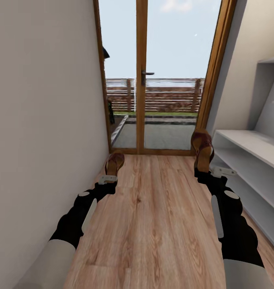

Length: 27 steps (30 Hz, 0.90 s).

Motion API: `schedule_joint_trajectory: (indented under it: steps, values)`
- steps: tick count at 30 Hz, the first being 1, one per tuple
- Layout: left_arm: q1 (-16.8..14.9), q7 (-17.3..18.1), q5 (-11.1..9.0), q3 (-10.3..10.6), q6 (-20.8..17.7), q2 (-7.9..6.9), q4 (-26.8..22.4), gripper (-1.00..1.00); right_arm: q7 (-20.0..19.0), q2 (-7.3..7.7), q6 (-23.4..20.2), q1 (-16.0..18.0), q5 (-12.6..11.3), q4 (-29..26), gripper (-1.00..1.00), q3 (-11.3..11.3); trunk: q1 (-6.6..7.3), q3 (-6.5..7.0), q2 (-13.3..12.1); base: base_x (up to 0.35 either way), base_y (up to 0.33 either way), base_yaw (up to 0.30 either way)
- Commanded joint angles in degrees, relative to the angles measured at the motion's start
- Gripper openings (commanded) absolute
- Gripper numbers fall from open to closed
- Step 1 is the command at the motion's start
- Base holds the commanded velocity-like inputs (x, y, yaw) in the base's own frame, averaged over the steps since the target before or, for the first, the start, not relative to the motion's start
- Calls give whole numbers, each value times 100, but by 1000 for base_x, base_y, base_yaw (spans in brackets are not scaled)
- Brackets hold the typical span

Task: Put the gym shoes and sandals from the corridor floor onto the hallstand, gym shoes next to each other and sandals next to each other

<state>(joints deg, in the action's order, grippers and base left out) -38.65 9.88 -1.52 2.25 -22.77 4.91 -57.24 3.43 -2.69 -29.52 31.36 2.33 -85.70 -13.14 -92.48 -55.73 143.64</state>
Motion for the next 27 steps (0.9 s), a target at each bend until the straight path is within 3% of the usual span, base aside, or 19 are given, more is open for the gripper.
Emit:
schedule_joint_trajectory:
  steps: [1, 27]
  values:
    - [-3, 14, -20, -5, -35, 1, -8, -100, 9, -4, -36, 6, 3, -9, -100, -4, -2, -6, 3, 348, 0, 0]
    - [-3, 14, -19, -4, -37, 1, -7, -100, 17, -4, -36, 4, 14, -10, -100, 4, -2, -6, 3, 348, 0, 0]
